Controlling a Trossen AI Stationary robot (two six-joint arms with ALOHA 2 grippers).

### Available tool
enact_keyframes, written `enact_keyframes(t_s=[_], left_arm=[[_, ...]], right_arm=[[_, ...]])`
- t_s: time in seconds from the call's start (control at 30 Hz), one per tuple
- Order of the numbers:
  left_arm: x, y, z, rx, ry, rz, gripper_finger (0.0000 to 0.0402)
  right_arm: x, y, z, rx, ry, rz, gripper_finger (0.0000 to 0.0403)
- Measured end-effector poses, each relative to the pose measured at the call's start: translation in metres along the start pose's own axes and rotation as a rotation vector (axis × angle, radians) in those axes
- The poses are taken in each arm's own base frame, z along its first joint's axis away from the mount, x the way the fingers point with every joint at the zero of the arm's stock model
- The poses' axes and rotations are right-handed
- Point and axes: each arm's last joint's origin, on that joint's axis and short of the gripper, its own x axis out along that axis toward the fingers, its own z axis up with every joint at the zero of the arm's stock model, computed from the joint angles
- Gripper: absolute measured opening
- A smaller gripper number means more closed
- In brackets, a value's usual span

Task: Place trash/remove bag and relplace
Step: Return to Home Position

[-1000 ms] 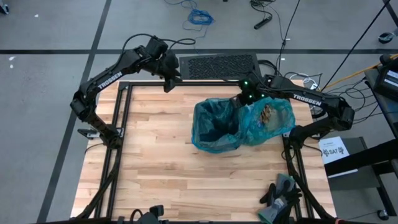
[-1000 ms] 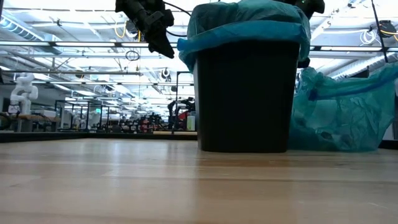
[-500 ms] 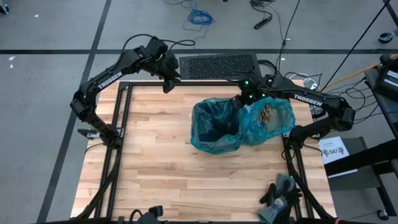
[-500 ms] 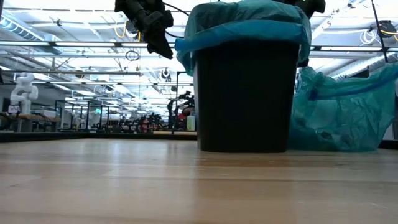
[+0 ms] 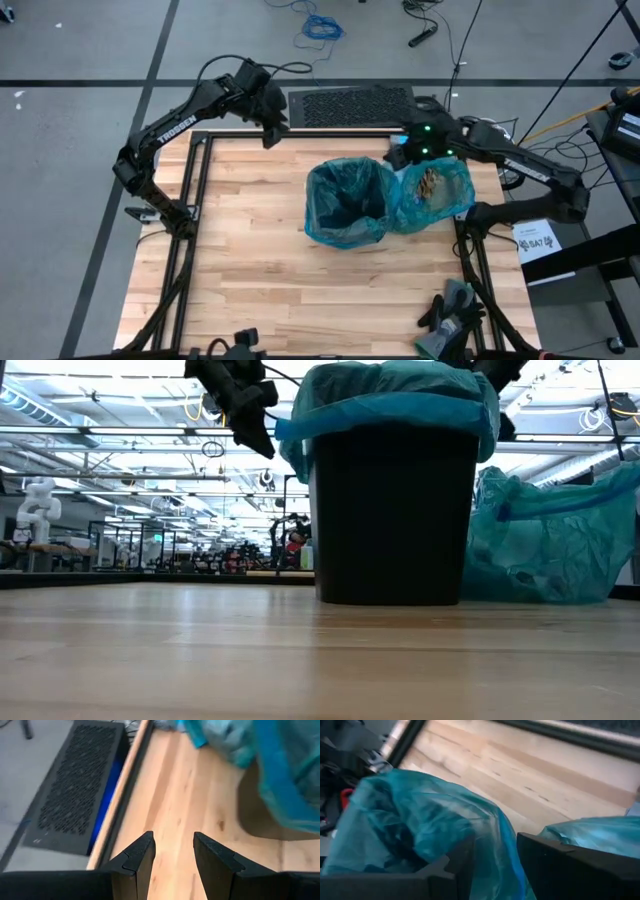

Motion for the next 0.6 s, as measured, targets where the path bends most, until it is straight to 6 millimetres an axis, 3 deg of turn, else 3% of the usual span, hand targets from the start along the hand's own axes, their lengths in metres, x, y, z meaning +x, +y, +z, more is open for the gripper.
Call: enact_keyframes(t_s=[0.23,0.37,0.5,0.6], left_arm=[[-0.001,0.005,-0.002,-0.017,0.081,0.185,0.0141],[-0.004,0.006,-0.005,-0.082,0.129,0.281,0.0141],[-0.018,-0.001,-0.006,-0.103,0.111,0.258,0.0141],[-0.034,-0.011,-0.008,-0.081,0.063,0.148,0.0141]], right_arm=[[-0.033,0.000,-0.007,-0.067,-0.083,0.055,0.0139],[-0.048,-0.003,-0.015,-0.237,-0.090,0.047,0.0139],[-0.060,-0.009,-0.026,-0.284,-0.052,0.029,0.0139],[-0.068,-0.013,-0.034,-0.295,-0.024,0.014,0.0139]])
